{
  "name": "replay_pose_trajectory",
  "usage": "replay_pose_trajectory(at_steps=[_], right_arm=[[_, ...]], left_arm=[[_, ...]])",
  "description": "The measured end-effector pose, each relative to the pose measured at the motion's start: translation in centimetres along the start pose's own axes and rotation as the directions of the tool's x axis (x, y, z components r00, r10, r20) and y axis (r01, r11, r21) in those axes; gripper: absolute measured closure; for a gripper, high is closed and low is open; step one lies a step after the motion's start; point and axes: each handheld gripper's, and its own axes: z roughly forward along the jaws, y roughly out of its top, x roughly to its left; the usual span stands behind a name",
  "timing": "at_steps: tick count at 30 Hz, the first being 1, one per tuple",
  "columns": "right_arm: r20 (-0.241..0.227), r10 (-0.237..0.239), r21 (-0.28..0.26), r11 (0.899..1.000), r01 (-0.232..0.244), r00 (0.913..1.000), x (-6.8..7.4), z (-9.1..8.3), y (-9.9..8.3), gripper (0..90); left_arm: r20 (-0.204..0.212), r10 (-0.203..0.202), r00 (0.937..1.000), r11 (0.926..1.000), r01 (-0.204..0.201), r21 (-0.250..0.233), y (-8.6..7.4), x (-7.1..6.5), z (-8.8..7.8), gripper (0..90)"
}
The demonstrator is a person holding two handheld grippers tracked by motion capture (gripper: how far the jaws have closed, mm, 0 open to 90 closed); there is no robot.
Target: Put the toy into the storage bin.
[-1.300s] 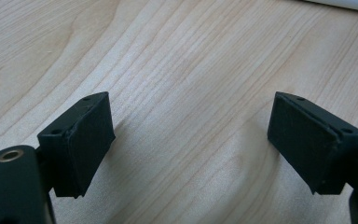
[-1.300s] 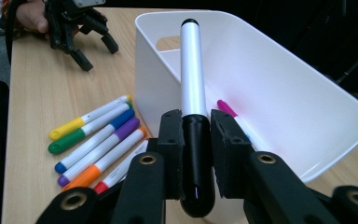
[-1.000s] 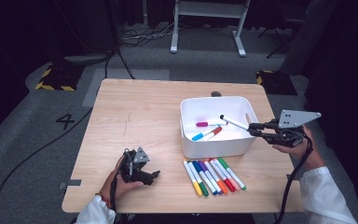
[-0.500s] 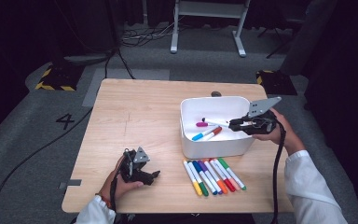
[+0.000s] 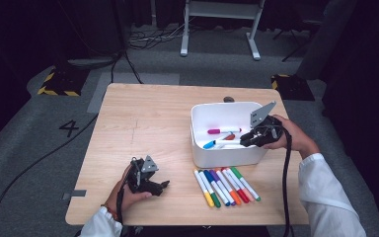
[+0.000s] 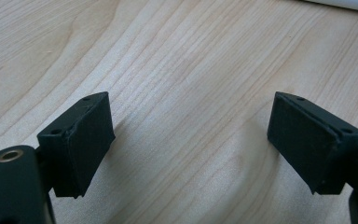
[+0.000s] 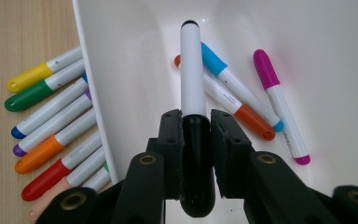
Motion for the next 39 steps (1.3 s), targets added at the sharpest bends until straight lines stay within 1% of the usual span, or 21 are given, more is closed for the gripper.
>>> replay_pose_trajectory(at_steps=[2,3,5,6,7,9,10,12,14,15,16,19,22,24,26,28,30,32,34,37,39], right_arm=[[-0.026,-0.008,0.015,1.0,0.009,0.9996,0.0,0.0,-0.1,75.1],[-0.027,-0.014,0.016,1.0,0.014,0.9996,0.1,-0.1,-0.1,75.0],[-0.005,-0.004,0.016,1.0,0.004,1.0,0.0,-0.3,-0.1,74.6],[-0.001,0.003,0.019,1.0,-0.003,1.0,0.0,-0.4,-0.2,74.5],[-0.004,-0.002,0.015,1.0,0.002,1.0,0.0,-0.4,-0.3,73.8],[0.021,0.009,0.004,1.0,-0.009,0.9997,0.1,-0.6,-0.4,69.6],[0.043,0.016,-0.008,1.0,-0.016,0.9989,0.1,-0.7,-0.4,65.7],[0.084,0.038,-0.048,0.998,-0.034,0.9957,0.2,-1.1,-0.7,63.0],[0.124,0.062,-0.106,0.993,-0.049,0.9904,0.4,-1.8,-1.1,58.2],[0.147,0.08,-0.137,0.989,-0.06,0.9859,0.5,-2.2,-1.3,55.3],[0.163,0.108,-0.162,0.983,-0.082,0.9807,0.6,-2.6,-1.6,54.4],[0.191,0.143,-0.225,0.969,-0.099,0.971,1.2,-3.6,-2.2,49.7],[0.224,0.182,-0.264,0.957,-0.12,0.9576,1.9,-4.3,-2.8,46.4],[0.237,0.209,-0.29,0.947,-0.136,0.9488,2.5,-4.8,-3.2,43.3],[0.258,0.233,-0.307,0.94,-0.149,0.9378,3.0,-5.3,-3.6,40.2],[0.275,0.261,-0.331,0.929,-0.164,0.9254,3.5,-5.7,-4.0,36.5],[0.292,0.277,-0.349,0.922,-0.167,0.9153,4.1,-6.2,-4.5,35.2],[0.317,0.288,-0.358,0.919,-0.168,0.9037,4.8,-6.6,-5.0,34.3],[0.331,0.303,-0.385,0.908,-0.166,0.8935,5.6,-7.1,-5.5,34.3],[0.338,0.325,-0.42,0.892,-0.167,0.8832,6.8,-7.6,-6.4,33.6],[0.351,0.334,-0.435,0.885,-0.164,0.8748,7.6,-7.8,-7.0,33.1]], left_arm=[[0.0,0.0,1.0,1.0,0.0,0.0,0.0,0.0,0.0,14.5],[0.0,-0.001,1.0,1.0,0.001,0.0,0.0,0.0,0.0,14.5],[0.001,0.0,1.0,1.0,0.0,0.0,0.0,0.0,0.0,14.5],[0.0,-0.001,1.0,1.0,0.001,0.0,0.0,0.0,0.0,14.5],[0.001,-0.001,1.0,1.0,0.001,0.0,0.0,0.0,0.0,14.5],[0.0,0.0,1.0,1.0,0.0,0.0,0.0,0.0,0.0,14.5],[0.0,0.0,1.0,1.0,0.0,0.0,0.0,0.0,0.0,14.5],[0.0,0.0,1.0,1.0,0.0,0.0,0.0,0.0,0.0,14.5],[0.0,-0.001,1.0,1.0,0.001,0.0,0.0,0.0,0.0,14.5],[0.0,-0.001,1.0,1.0,0.001,0.0,0.0,0.0,0.0,14.5],[0.001,-0.001,1.0,1.0,0.001,0.0,0.0,0.0,0.0,14.5],[0.0,-0.001,1.0,1.0,0.001,0.0,0.0,0.0,0.0,14.5],[0.0,-0.001,1.0,1.0,0.001,0.0,0.0,0.0,0.0,14.5],[0.0,-0.001,1.0,1.0,0.001,0.0,0.0,0.0,0.0,14.5],[0.0,-0.001,1.0,1.0,0.001,0.0,0.0,0.0,0.0,14.5],[0.0,-0.001,1.0,1.0,0.001,0.0,0.0,0.0,0.0,14.5],[-0.001,-0.001,1.0,1.0,0.001,0.0,0.0,0.0,0.0,14.5],[0.0,-0.001,1.0,1.0,0.001,0.0,0.0,0.0,0.0,14.5],[0.0,-0.001,1.0,1.0,0.001,0.0,0.0,0.0,0.0,14.5],[0.0,-0.002,1.0,1.0,0.002,0.001,0.0,0.0,0.0,14.5],[-0.001,-0.001,1.0,1.0,0.001,0.0,0.0,0.0,0.0,14.5]])
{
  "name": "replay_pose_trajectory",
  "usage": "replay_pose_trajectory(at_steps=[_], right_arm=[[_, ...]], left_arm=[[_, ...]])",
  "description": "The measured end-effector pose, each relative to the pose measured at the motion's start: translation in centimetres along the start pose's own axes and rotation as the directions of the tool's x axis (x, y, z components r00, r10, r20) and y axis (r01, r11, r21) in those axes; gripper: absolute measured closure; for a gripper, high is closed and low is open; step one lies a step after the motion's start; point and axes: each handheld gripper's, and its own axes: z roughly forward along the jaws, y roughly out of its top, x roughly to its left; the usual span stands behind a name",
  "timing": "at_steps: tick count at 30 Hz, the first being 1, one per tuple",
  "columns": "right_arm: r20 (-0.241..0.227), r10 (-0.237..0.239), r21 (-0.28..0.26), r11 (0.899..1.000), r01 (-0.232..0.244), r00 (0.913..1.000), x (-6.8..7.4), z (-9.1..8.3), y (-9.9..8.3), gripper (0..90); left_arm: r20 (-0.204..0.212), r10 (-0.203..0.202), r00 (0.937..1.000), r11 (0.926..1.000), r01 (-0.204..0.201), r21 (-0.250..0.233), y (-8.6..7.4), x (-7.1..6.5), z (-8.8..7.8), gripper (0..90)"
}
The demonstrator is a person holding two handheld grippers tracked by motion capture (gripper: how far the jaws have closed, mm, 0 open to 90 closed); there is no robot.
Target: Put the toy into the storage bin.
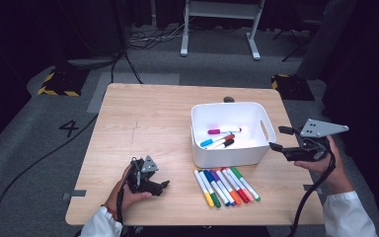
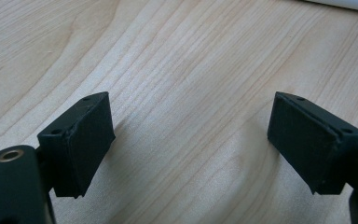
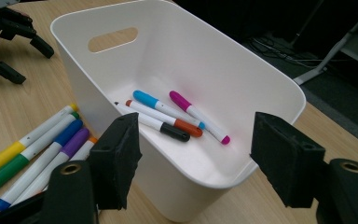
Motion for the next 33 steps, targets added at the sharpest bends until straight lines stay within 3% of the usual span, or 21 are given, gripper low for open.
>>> replay_pose_trajectory(at_steps=[7,10,15,19,23,28,33], right_arm=[[-0.001,0.038,-0.034,0.999,-0.038,0.9993,1.9,-1.4,-2.6,32.2],[0.01,0.039,-0.016,0.999,-0.039,0.9992,3.1,-1.3,-4.0,32.0],[-0.018,0.058,0.016,0.998,-0.057,0.9982,5.0,-0.7,-6.2,31.6],[-0.042,0.077,0.048,0.996,-0.075,0.9961,6.1,0.8,-7.6,33.0],[-0.103,0.09,0.09,0.993,-0.081,0.9906,6.8,3.3,-8.5,39.7],[-0.126,0.099,0.136,0.987,-0.081,0.9871,7.5,6.4,-9.1,45.8],[-0.114,0.11,0.155,0.984,-0.091,0.9875,7.4,8.2,-9.1,48.0]], left_arm=[[0.0,-0.001,1.0,1.0,0.001,0.0,0.0,0.0,0.0,14.5],[0.0,0.0,1.0,1.0,0.0,0.0,0.0,0.0,0.0,14.5],[0.0,-0.001,1.0,1.0,0.001,0.001,0.0,0.0,0.0,14.5],[0.0,-0.001,1.0,1.0,0.001,0.0,0.0,0.0,0.0,14.6],[0.0,-0.001,1.0,1.0,0.001,0.001,0.0,0.0,0.0,14.5],[0.0,-0.001,1.0,1.0,0.001,0.001,0.0,0.0,0.0,14.5],[0.0,0.0,1.0,1.0,0.0,0.0,0.0,0.0,0.0,14.5]])
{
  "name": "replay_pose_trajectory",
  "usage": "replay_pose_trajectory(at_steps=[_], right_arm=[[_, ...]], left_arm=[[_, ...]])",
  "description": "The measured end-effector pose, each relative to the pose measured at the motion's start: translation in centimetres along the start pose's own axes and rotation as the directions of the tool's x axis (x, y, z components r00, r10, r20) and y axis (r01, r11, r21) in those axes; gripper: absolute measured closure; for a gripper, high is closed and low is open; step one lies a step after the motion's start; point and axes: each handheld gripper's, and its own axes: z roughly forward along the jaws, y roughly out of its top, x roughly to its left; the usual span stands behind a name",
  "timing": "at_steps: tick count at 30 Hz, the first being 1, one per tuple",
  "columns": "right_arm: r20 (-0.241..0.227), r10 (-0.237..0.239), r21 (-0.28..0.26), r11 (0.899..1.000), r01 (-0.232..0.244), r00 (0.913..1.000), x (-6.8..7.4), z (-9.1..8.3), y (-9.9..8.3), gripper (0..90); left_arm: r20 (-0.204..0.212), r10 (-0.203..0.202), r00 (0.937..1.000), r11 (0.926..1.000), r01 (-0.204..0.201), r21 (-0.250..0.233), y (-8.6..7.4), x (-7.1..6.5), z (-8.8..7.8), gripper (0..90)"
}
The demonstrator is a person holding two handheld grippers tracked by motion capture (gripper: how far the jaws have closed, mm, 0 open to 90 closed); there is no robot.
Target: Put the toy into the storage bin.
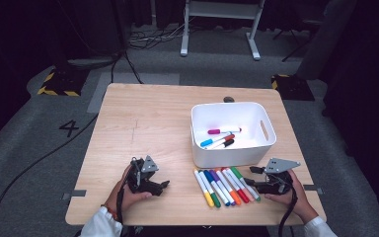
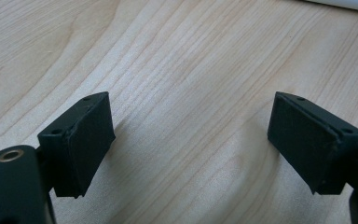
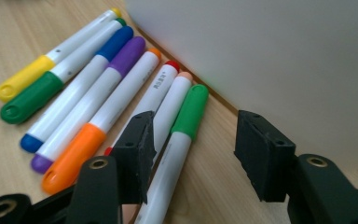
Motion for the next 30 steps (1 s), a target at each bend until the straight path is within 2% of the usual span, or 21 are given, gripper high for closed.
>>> replay_pose_trajectory(at_steps=[6,10,12,14,18,23,30], right_arm=[[-0.019,0.022,0.0,1.0,-0.022,0.9996,-0.1,1.2,0.0,48.7],[-0.005,0.021,0.02,1.0,-0.021,0.9998,-0.1,1.8,0.0,51.7],[0.003,0.027,0.032,0.999,-0.027,0.9996,-0.3,2.0,-0.2,55.5],[-0.009,0.042,0.041,0.998,-0.041,0.9991,-0.6,2.2,-0.5,61.5],[0.011,0.038,0.052,0.998,-0.039,0.9992,-1.0,2.0,-1.1,65.9],[0.022,0.067,0.052,0.996,-0.068,0.9975,-1.6,1.8,-1.5,64.3],[0.018,0.062,0.064,0.996,-0.063,0.9979,-1.6,2.6,-1.2,63.8]], left_arm=[[0.0,0.0,1.0,1.0,0.0,0.0,0.0,0.0,0.0,14.5],[0.0,0.0,1.0,1.0,0.0,0.0,0.0,0.0,0.0,14.5],[0.0,0.001,1.0,1.0,-0.001,0.001,0.0,0.0,0.0,14.5],[0.0,0.0,1.0,1.0,0.0,0.0,0.0,0.0,0.0,14.5],[0.0,0.001,1.0,1.0,-0.001,0.0,0.0,0.0,0.0,14.5],[0.0,0.0,1.0,1.0,0.0,0.0,0.0,0.0,0.0,14.5],[0.0,0.0,1.0,1.0,0.0,0.0,0.0,0.0,0.0,14.5]])
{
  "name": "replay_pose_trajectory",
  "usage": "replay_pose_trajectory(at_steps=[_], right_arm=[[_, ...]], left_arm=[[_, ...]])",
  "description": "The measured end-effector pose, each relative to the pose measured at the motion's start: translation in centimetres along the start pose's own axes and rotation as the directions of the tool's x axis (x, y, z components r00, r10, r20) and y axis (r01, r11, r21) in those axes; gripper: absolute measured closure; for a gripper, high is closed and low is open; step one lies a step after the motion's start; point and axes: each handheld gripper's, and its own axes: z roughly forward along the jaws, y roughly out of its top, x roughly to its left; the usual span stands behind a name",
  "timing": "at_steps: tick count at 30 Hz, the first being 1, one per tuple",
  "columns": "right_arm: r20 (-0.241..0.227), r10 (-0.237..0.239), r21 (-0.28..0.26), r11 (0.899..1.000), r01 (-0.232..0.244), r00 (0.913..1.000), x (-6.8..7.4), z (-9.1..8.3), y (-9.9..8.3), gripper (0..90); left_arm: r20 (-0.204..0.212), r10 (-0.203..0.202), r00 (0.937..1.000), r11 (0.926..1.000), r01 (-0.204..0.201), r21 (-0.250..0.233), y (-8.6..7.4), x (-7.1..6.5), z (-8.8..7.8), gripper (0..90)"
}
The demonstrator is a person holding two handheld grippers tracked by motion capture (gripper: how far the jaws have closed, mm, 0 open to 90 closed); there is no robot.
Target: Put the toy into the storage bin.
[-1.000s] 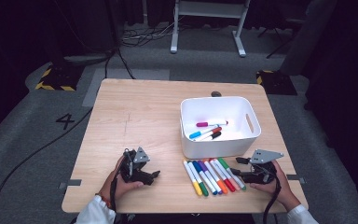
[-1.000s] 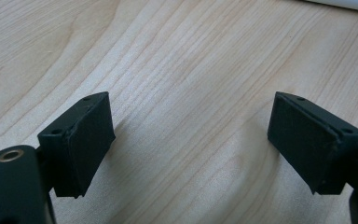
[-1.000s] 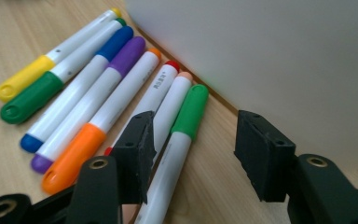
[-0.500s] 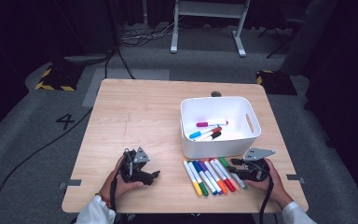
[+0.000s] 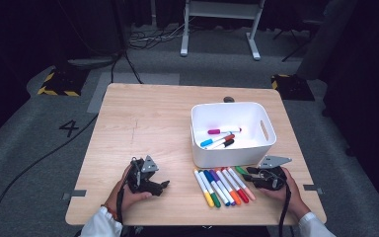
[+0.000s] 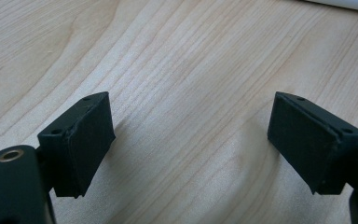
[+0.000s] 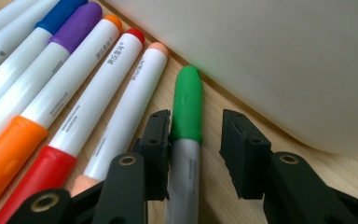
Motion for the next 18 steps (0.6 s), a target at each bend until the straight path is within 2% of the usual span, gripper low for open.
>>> replay_pose_trajectory(at_steps=[5,12,18], right_arm=[[-0.007,-0.018,-0.011,1.0,0.018,0.9998,0.0,0.0,-0.1,73.7],[-0.02,-0.041,-0.019,0.999,0.041,0.9989,-0.1,-0.5,-0.4,74.6],[-0.046,-0.035,-0.088,0.996,0.031,0.9983,-0.5,-2.5,-0.7,74.6]], left_arm=[[0.0,0.0,1.0,1.0,0.0,0.0,0.0,0.0,0.0,14.5],[0.001,-0.001,1.0,1.0,0.001,0.001,0.0,0.0,0.0,14.5],[0.0,0.0,1.0,1.0,0.0,0.0,0.0,0.0,0.0,14.6]])
